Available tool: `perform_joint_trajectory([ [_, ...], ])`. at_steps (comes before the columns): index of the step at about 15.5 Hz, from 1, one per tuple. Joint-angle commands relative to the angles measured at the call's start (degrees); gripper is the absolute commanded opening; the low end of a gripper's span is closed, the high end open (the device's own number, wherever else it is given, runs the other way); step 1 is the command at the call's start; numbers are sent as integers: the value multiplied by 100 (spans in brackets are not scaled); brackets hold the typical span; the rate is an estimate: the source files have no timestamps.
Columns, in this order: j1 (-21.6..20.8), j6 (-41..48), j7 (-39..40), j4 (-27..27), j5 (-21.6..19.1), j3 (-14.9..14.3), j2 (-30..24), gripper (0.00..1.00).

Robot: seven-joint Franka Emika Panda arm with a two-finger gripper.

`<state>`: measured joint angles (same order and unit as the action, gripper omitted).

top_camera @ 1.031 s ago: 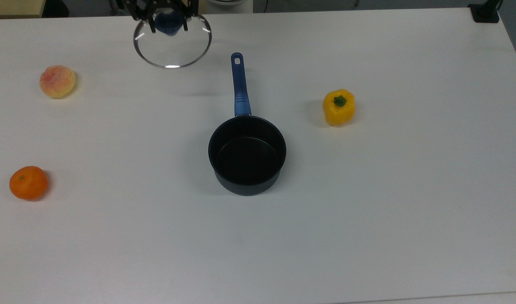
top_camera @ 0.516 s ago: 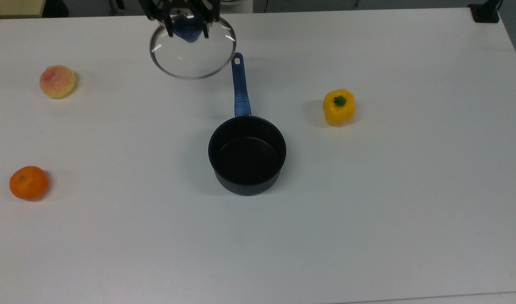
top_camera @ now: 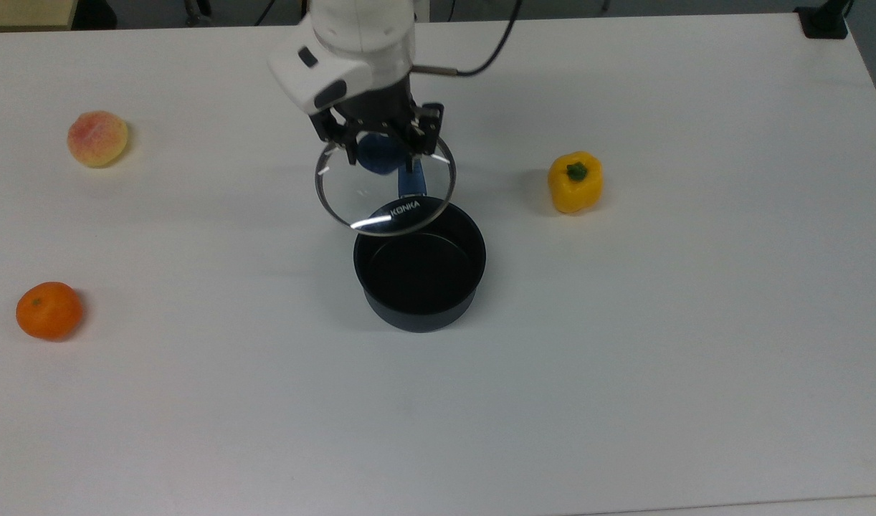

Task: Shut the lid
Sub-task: 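Carry the lid over the saucepan and lower it onto the rim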

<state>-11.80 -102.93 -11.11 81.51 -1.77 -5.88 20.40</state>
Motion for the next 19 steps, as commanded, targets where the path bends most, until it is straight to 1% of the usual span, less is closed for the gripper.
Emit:
perform_joint_trajectory([
  [1, -164, -323, -295, -505, -96, -45, 482, 4],
  [4, -209, -683, -374, -514, -96, -36, 719, 4],
  [9, -244, -991, -392, -479, -96, -27, 834, 4],
  [19, -253, -1027, -374, -443, -78, 17, 966, 7],
])
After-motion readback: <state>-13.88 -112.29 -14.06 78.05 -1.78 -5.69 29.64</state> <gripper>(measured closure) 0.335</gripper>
